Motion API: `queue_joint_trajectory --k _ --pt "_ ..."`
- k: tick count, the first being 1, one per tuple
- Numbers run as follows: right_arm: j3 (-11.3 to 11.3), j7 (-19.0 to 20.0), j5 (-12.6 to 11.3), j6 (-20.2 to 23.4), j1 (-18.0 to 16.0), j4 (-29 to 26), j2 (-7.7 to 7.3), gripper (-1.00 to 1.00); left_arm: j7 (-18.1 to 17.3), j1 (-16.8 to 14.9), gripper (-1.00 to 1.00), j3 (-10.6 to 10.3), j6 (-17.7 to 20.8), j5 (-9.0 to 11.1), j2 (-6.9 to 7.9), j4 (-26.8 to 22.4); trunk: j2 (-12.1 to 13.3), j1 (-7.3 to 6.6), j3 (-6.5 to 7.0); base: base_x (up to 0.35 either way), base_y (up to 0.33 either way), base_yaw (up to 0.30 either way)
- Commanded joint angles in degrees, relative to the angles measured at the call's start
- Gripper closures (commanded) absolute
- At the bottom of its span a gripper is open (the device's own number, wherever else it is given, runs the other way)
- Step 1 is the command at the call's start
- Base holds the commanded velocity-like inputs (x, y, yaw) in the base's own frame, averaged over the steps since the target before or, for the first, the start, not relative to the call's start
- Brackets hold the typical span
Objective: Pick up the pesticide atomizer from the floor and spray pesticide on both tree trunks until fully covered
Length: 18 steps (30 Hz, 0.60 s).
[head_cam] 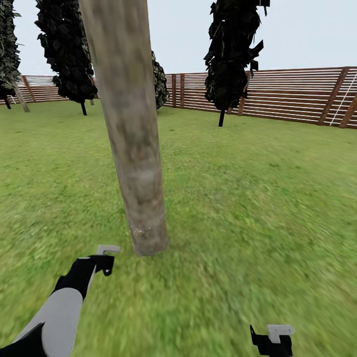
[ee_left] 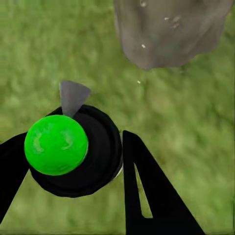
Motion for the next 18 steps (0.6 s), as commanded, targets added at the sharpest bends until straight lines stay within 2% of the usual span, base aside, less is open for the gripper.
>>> queue_joint_trajectory --k 1,3,4,6,8,10,11,12,13,14,16,18 --pt "-0.37 -0.16 0.63 -0.22 -0.05 0.09 -0.01 -1.00 -0.48 -0.04 1.00 0.15 0.67 0.01 -0.26 -0.01 -0.02 -0.01 -0.05 0.000 0.000 0.000" --pt "-0.37 -0.16 0.66 -0.23 -0.05 0.10 -0.02 -1.00 -0.49 -0.17 1.00 0.00 1.05 0.12 -2.19 0.14 -0.02 -0.01 -0.05 0.000 0.000 0.000" --pt "-0.37 -0.16 0.68 -0.22 -0.05 0.11 -0.03 -1.00 -0.48 -0.24 1.00 -0.12 1.15 0.05 -4.29 0.12 -0.02 -0.01 -0.05 0.000 0.000 0.000" --pt "-0.37 -0.16 0.72 -0.22 -0.05 0.17 -0.03 -1.00 -0.49 -0.71 1.00 -0.18 1.25 0.03 -6.02 0.03 -0.02 -0.01 -0.05 0.000 0.000 0.000" --pt "-0.37 -0.16 0.73 -0.22 -0.05 0.19 -0.04 -1.00 -0.53 -1.22 1.00 -0.17 1.41 0.10 -6.07 -0.01 -0.02 -0.01 -0.05 0.000 0.000 0.000" --pt "-0.37 -0.16 0.73 -0.23 -0.05 0.19 -0.04 -1.00 -0.56 -1.46 1.00 -0.18 2.61 0.14 -5.46 -0.22 -0.02 -0.01 -0.05 0.000 0.000 0.000" --pt "-0.37 -0.16 0.74 -0.22 -0.05 0.20 -0.04 -1.00 -0.69 -2.00 1.00 -0.14 4.18 0.23 -3.31 -0.28 -0.02 -0.01 -0.05 0.000 0.000 0.000" --pt "-0.37 -0.16 0.74 -0.22 -0.05 0.20 -0.04 -1.00 -1.35 -2.68 1.00 -0.13 4.66 0.28 -1.84 -0.23 -0.02 -0.01 -0.05 0.000 0.000 0.000" --pt "-0.37 -0.16 0.74 -0.24 -0.05 0.20 -0.04 -1.00 -3.04 -3.25 1.00 -0.12 4.95 0.26 -0.78 -0.24 -0.02 -0.01 -0.05 0.000 0.000 0.000" --pt "-0.37 -0.16 0.74 -0.23 -0.05 0.20 -0.04 -1.00 -4.44 -3.53 1.00 -0.14 5.08 0.14 -0.43 -0.25 -0.02 -0.01 -0.05 0.000 0.000 0.000" --pt "-0.37 -0.16 0.74 -0.22 -0.05 0.20 -0.04 -1.00 -7.15 -4.06 1.00 -0.21 5.30 -0.09 -1.04 -0.27 -0.02 -0.01 -0.05 0.000 0.000 0.000" --pt "-0.37 -0.16 0.74 -0.22 -0.05 0.20 -0.04 -1.00 -7.59 -4.16 1.00 -0.47 5.34 -0.37 -3.44 -0.27 -0.02 -0.01 -0.05 0.000 0.000 0.000"
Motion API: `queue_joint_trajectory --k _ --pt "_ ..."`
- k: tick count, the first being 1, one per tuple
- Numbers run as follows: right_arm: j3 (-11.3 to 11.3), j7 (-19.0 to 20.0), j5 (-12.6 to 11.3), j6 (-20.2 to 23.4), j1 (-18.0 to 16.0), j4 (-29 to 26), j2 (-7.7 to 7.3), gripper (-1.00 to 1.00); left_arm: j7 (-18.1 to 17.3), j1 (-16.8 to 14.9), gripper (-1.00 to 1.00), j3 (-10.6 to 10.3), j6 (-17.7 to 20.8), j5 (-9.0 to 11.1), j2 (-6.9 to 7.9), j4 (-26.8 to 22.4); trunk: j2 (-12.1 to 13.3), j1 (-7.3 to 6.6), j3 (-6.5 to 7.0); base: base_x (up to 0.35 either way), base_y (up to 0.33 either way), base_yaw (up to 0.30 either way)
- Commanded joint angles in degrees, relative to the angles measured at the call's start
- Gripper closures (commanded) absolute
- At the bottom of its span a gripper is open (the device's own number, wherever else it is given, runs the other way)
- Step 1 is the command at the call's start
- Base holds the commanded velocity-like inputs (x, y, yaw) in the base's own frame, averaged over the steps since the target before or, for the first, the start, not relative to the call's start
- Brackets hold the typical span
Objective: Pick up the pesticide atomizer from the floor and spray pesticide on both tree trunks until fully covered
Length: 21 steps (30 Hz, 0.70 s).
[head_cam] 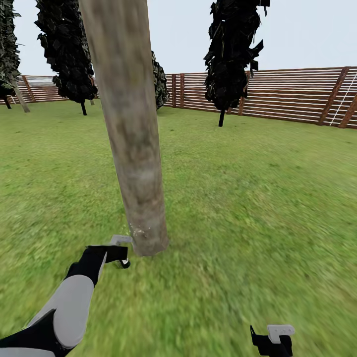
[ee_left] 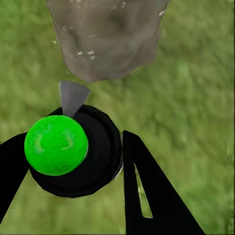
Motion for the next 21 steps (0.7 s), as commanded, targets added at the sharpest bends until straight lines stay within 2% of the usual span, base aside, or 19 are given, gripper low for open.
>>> queue_joint_trajectory --k 1,2,3,4,6,8,9,10,12,13,14,17,19,21 --pt "-0.37 -0.16 0.61 -0.22 -0.05 0.08 0.00 -1.00 -0.55 -0.09 1.00 -0.05 0.15 -1.00 -1.14 -0.17 -0.02 -0.01 -0.05 0.000 0.000 0.000" --pt "-0.37 -0.16 0.61 -0.22 -0.05 0.08 0.00 -1.00 -0.59 -0.10 1.00 -0.95 0.28 -1.20 -2.02 -0.17 -0.02 -0.01 -0.05 0.000 0.000 0.000" --pt "-0.37 -0.16 0.61 -0.22 -0.05 0.08 0.00 -1.00 -0.64 -0.12 1.00 -3.57 1.28 -1.37 -3.36 -0.17 -0.02 -0.01 -0.05 0.000 0.000 0.000" --pt "-0.37 -0.16 0.61 -0.22 -0.05 0.08 0.00 -1.00 -0.62 -0.15 1.00 -5.75 2.76 -1.38 -4.10 -0.20 -0.02 -0.01 -0.05 0.000 0.000 0.000" --pt "-0.37 -0.16 0.61 -0.22 -0.05 0.08 0.00 -1.00 -0.63 -0.23 1.00 -7.93 4.58 -1.25 -4.51 -0.37 -0.02 -0.01 -0.05 0.000 0.000 0.000" --pt "-0.37 -0.16 0.61 -0.22 -0.05 0.10 0.00 -1.00 -0.80 -0.59 1.00 -9.00 5.93 -1.00 -4.08 -2.76 -0.02 -0.01 -0.05 0.000 0.000 0.000" --pt "-0.37 -0.16 0.61 -0.22 -0.05 0.09 0.00 -1.00 -0.85 -0.64 1.00 -9.02 6.09 -1.01 -3.75 -3.77 -0.02 -0.01 -0.05 0.000 0.000 0.000" --pt "-0.37 -0.16 0.61 -0.22 -0.05 0.08 0.00 -1.00 -0.97 -0.64 1.00 -9.01 6.48 -0.93 -2.15 -5.64 -0.02 -0.01 -0.05 0.000 0.000 0.000" --pt "-0.37 -0.16 0.61 -0.22 -0.05 0.08 0.00 -1.00 -1.10 -0.69 1.00 -8.97 6.96 -0.78 -0.04 -6.56 -0.02 -0.01 -0.05 0.000 0.000 0.000" --pt "-0.37 -0.16 0.61 -0.22 -0.05 0.08 0.00 -1.00 -1.11 -0.67 1.00 -9.02 7.17 -0.78 1.47 -6.99 -0.02 -0.01 -0.05 0.000 0.000 0.000" --pt "-0.37 -0.16 0.62 -0.22 -0.05 0.08 0.00 -1.00 -1.11 -0.58 1.00 -9.06 7.24 -0.82 1.90 -7.14 -0.02 -0.01 -0.05 -0.047 0.000 0.000" --pt "-0.37 -0.16 0.61 -0.22 -0.05 0.08 0.00 -1.00 -1.11 -0.52 1.00 -9.25 7.30 -0.84 1.64 -7.26 -0.02 -0.01 -0.05 -0.223 0.000 0.000" --pt "-0.37 -0.16 0.61 -0.22 -0.05 0.08 0.00 -1.00 -1.05 -1.22 1.00 -9.52 7.35 -0.91 -1.18 -7.30 -0.02 -0.01 -0.05 -0.121 0.000 0.000" --pt "-0.37 -0.16 0.61 -0.22 -0.05 0.08 0.00 -1.00 -1.03 -1.99 1.00 -9.43 7.38 -0.88 -1.58 -7.35 -0.02 -0.01 -0.05 -0.037 0.000 0.000"
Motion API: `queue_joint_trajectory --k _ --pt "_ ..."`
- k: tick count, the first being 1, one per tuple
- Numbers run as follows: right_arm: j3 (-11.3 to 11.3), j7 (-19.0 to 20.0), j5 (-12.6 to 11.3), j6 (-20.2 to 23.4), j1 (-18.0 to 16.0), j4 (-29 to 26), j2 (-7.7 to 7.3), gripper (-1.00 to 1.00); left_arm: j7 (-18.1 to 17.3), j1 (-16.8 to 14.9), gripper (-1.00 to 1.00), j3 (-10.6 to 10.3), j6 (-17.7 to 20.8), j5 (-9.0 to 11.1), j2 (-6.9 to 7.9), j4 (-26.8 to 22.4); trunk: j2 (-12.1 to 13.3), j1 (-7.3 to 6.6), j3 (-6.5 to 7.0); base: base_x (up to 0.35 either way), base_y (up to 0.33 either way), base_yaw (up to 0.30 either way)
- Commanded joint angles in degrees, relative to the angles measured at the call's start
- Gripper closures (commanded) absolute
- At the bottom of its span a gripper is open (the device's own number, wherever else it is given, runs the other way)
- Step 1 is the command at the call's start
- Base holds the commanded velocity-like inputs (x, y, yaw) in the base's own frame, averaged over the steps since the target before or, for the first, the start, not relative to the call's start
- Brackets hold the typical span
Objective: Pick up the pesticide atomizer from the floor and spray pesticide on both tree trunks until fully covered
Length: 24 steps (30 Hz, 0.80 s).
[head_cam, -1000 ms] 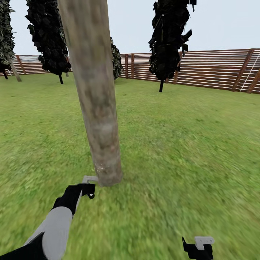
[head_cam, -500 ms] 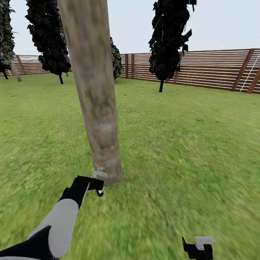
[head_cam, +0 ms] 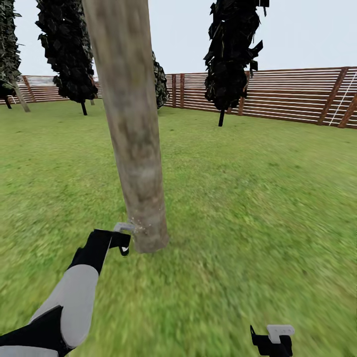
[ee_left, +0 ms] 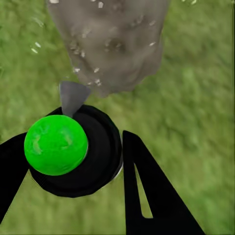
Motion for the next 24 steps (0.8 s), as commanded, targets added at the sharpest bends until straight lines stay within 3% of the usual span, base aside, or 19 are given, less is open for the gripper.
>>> queue_joint_trajectory --k 1,6,7,9,12,17,20,22,24 --pt "-0.37 -0.16 0.60 -0.22 -0.05 0.08 0.00 -1.00 -0.56 -0.80 1.00 0.59 0.11 -0.70 -0.02 -0.13 -0.02 -0.01 -0.05 -0.015 0.000 0.000" --pt "-0.37 -0.16 0.60 -0.22 -0.05 0.08 0.00 -1.00 -0.62 -3.95 1.00 0.83 3.08 -0.64 3.99 -0.13 -0.02 -0.01 -0.05 -0.002 0.000 0.000" --pt "-0.37 -0.16 0.60 -0.22 -0.05 0.08 0.00 -1.00 -0.63 -4.42 1.00 0.84 3.86 -0.07 5.37 -0.09 -0.02 -0.01 -0.05 0.000 0.000 0.000" --pt "-0.37 -0.16 0.62 -0.22 -0.05 0.08 0.00 -1.00 -0.64 -4.59 1.00 0.77 4.27 1.92 6.43 -0.07 -0.02 -0.01 -0.05 0.000 0.000 0.000" --pt "-0.37 -0.16 0.61 -0.22 -0.05 0.08 0.00 -1.00 -0.67 -4.54 1.00 0.31 4.59 4.20 5.80 -0.06 -0.02 -0.01 -0.05 0.000 0.000 0.000" --pt "-0.37 -0.16 0.60 -0.22 -0.05 0.08 0.00 -1.00 -0.64 -5.06 1.00 -0.46 5.25 4.36 0.47 -0.13 -0.02 -0.01 -0.05 0.000 0.000 0.000" --pt "-0.37 -0.16 0.62 -0.22 -0.05 0.08 0.00 -1.00 -0.71 -5.93 1.00 -0.77 7.96 4.37 1.31 -0.14 -0.02 -0.01 -0.05 0.000 0.000 0.000" --pt "-0.37 -0.16 0.61 -0.22 -0.05 0.08 0.00 -1.00 -0.82 -6.53 1.00 -0.77 8.75 4.59 4.52 -0.09 -0.02 -0.01 -0.05 0.000 0.000 0.000" --pt "-0.37 -0.16 0.64 -0.22 -0.05 0.08 0.00 -1.00 -1.25 -6.68 1.00 -0.79 8.90 4.63 6.16 -0.07 -0.02 -0.01 -0.05 0.000 0.000 0.000"
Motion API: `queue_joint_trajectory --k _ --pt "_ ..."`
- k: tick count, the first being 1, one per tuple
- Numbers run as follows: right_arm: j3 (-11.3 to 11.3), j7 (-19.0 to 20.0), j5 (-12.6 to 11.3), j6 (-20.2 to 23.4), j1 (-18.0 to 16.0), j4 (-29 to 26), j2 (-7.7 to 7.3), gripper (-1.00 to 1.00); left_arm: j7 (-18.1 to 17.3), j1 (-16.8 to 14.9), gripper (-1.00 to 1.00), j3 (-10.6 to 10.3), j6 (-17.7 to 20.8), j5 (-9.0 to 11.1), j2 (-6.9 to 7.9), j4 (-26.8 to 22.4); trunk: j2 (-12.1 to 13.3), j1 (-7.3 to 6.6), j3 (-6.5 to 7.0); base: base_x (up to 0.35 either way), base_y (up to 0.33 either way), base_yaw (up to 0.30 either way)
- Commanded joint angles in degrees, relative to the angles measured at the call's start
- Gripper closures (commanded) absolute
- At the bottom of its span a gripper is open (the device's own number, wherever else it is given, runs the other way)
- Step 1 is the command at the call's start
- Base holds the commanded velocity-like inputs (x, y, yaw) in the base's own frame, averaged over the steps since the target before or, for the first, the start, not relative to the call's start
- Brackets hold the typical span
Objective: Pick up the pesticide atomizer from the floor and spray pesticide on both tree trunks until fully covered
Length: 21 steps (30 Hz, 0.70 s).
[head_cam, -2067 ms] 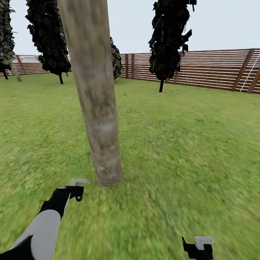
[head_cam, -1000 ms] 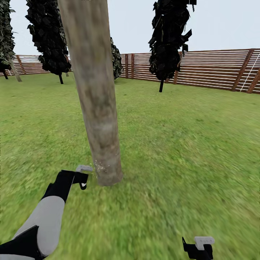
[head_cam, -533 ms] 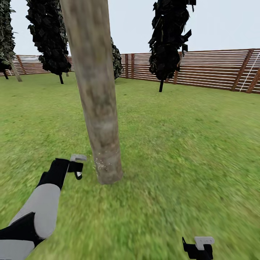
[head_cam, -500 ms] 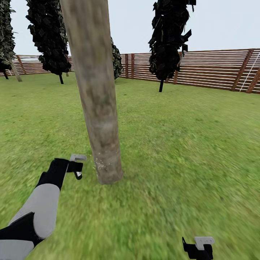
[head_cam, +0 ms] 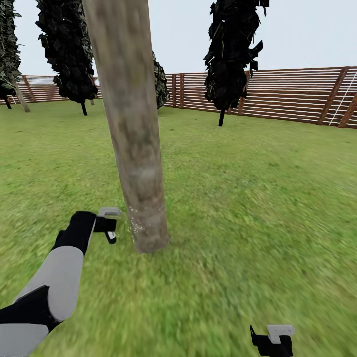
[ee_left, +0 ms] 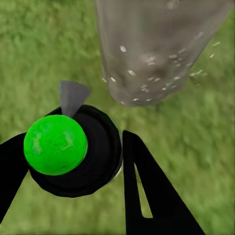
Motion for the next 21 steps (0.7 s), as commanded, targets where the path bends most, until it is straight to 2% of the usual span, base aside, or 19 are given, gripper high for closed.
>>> queue_joint_trajectory --k 1,2,5,6,7,8,10,12,16,18,21 --pt "-0.38 -0.16 0.59 -0.22 -0.05 0.08 0.00 -1.00 -0.88 -0.06 1.00 0.23 0.16 -0.40 0.29 -0.06 -0.02 -0.01 -0.05 0.000 0.000 0.000" --pt "-0.38 -0.16 0.60 -0.22 -0.05 0.08 0.00 -1.00 -1.42 -0.08 1.00 0.22 0.18 -0.41 0.51 -0.06 -0.02 -0.01 -0.05 0.000 0.000 0.000" --pt "-0.38 -0.16 0.59 -0.22 -0.05 0.08 0.00 -1.00 -2.34 -0.11 1.00 0.04 0.20 -0.43 -0.77 -0.10 -0.02 -0.01 -0.05 0.000 0.000 0.000" --pt "-0.38 -0.16 0.58 -0.22 -0.05 0.08 0.00 -1.00 -2.46 -0.14 1.00 -0.49 0.23 -0.48 -1.87 -0.12 -0.02 -0.01 -0.05 0.000 0.000 0.000" --pt "-0.38 -0.16 0.58 -0.22 -0.05 0.08 0.00 -1.00 -2.53 -0.21 1.00 -1.72 0.30 -0.55 -3.30 -0.13 -0.02 -0.01 -0.05 0.000 0.000 0.000" --pt "-0.38 -0.16 0.60 -0.22 -0.05 0.08 0.00 -1.00 -2.57 -0.25 1.00 -3.28 0.37 -0.53 -4.03 -0.14 -0.02 -0.01 -0.05 0.000 0.000 0.000" --pt "-0.38 -0.16 0.59 -0.22 -0.05 0.08 0.00 -1.00 -2.58 -0.21 1.00 -3.87 0.43 -0.46 -3.88 -0.14 -0.02 -0.01 -0.05 0.000 0.000 0.000" --pt "-0.38 -0.16 0.62 -0.22 -0.05 0.08 0.00 -1.00 -2.58 -0.21 1.00 -4.05 0.46 -0.43 -3.30 -0.14 -0.02 -0.01 -0.05 0.000 0.000 0.000" --pt "-0.38 -0.16 0.65 -0.22 -0.05 0.08 0.00 -1.00 -2.58 0.84 1.00 -3.77 0.01 -0.21 1.94 -0.14 -0.02 -0.01 -0.05 0.000 0.000 0.000" --pt "-0.38 -0.16 0.64 -0.22 -0.05 0.08 0.00 -1.00 -2.22 1.71 1.00 -3.82 -0.32 -0.10 2.72 -0.09 -0.02 -0.01 -0.05 0.000 0.000 0.000" --pt "-0.38 -0.16 0.58 -0.29 -0.05 0.08 0.00 -1.00 -1.84 4.74 1.00 -3.66 -0.59 0.00 2.75 -0.12 -0.02 -0.01 -0.05 0.000 -0.004 0.000"
